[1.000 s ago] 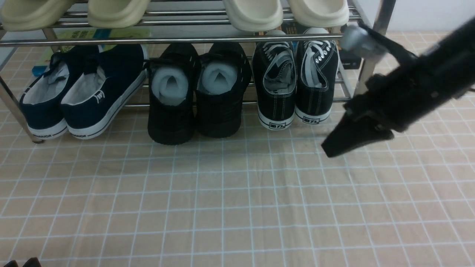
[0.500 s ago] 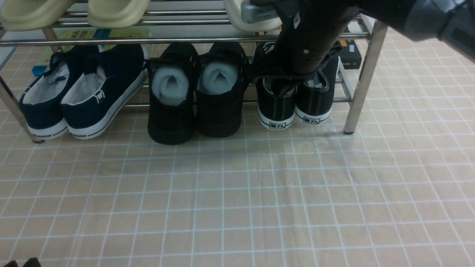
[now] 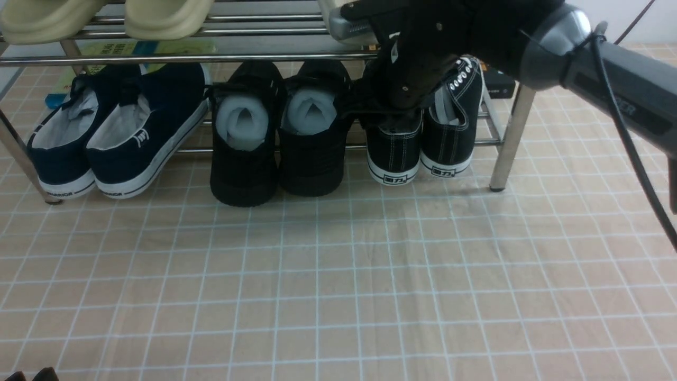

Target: Take the shoes off the shelf from the light coffee tablecloth by hand.

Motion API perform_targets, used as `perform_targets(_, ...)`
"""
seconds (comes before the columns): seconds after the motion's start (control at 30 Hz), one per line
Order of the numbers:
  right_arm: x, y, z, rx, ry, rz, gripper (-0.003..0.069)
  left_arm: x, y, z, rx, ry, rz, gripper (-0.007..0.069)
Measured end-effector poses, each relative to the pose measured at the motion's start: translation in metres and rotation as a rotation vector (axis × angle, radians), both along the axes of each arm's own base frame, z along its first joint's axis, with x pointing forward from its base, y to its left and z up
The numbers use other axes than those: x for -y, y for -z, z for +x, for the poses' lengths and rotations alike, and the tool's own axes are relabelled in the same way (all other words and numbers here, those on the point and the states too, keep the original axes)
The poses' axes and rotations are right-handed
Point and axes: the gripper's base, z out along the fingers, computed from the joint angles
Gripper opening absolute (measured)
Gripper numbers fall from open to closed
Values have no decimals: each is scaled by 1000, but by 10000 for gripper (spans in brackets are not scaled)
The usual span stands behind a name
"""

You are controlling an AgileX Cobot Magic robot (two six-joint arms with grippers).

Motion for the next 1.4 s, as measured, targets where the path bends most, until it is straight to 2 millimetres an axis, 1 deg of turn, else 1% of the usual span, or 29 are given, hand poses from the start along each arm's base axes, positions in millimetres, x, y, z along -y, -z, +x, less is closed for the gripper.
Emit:
perform_targets(0.07,-1,7,2,-8,3,-12,368,0,0,0,0,0,0,240)
perform_targets(0.1,-1,15,5,-14,9,-26,343,0,0,0,0,0,0,240)
perform_targets(0.2,-2,22,7,-19,10,-38,276,0,0,0,0,0,0,240)
perform_targets(0.23,-3,24,8,-17,10,-35,209,0,0,0,0,0,0,240)
perform_targets(0.27,-3,24,8,-18,10,-34,187,0,0,0,0,0,0,240)
perform_targets(0.3,-4,24,8,-23,10,-23,88,0,0,0,0,0,0,240)
perform_targets(0.33,-4,23,7,-24,11,-17,29,0,0,0,0,0,0,240)
perform_targets(0.4,-4,21,7,-24,13,-11,1,0,0,0,0,0,0,240)
perform_targets(0.47,-2,14,3,-34,15,-13,-1,0,0,0,0,0,0,240)
perform_targets(0.57,3,-1,-5,-55,20,-14,-1,0,0,0,0,0,0,240)
perform_targets(0.63,8,-18,-15,-76,23,-7,-1,0,0,0,0,0,0,240)
perform_targets(0.67,10,-22,-19,-90,22,-1,-1,0,0,0,0,0,0,240)
perform_targets(0.7,11,-32,-25,-96,20,15,-1,0,0,0,0,0,0,240)
perform_targets(0.73,12,-34,-26,-100,20,16,-1,0,0,0,0,0,0,240)
perform_targets(0.8,14,-54,-38,-95,3,34,-1,0,0,0,0,0,0,240)
perform_targets(0.83,15,-55,-39,-95,3,34,-1,0,0,0,0,0,0,240)
perform_targets(0.87,16,-62,-44,-95,-4,31,0,0,0,0,0,0,0,240)
perform_targets(1.0,18,-74,-62,-146,-49,9,0,0,0,0,0,0,0,240)
perform_targets(1.07,19,-83,-71,-161,-73,14,1,0,0,0,0,0,0,240)
perform_targets(1.2,24,-109,-87,-134,-95,81,2,0,0,0,0,0,0,240)
perform_targets(1.23,25,-111,-88,-130,-96,86,2,0,0,0,0,0,0,240)
perform_targets(1.37,32,-138,-108,-106,-121,166,5,0,0,0,0,0,0,240)
perform_targets(1.4,35,-148,-114,-89,-127,185,6,0,0,0,0,0,0,240)
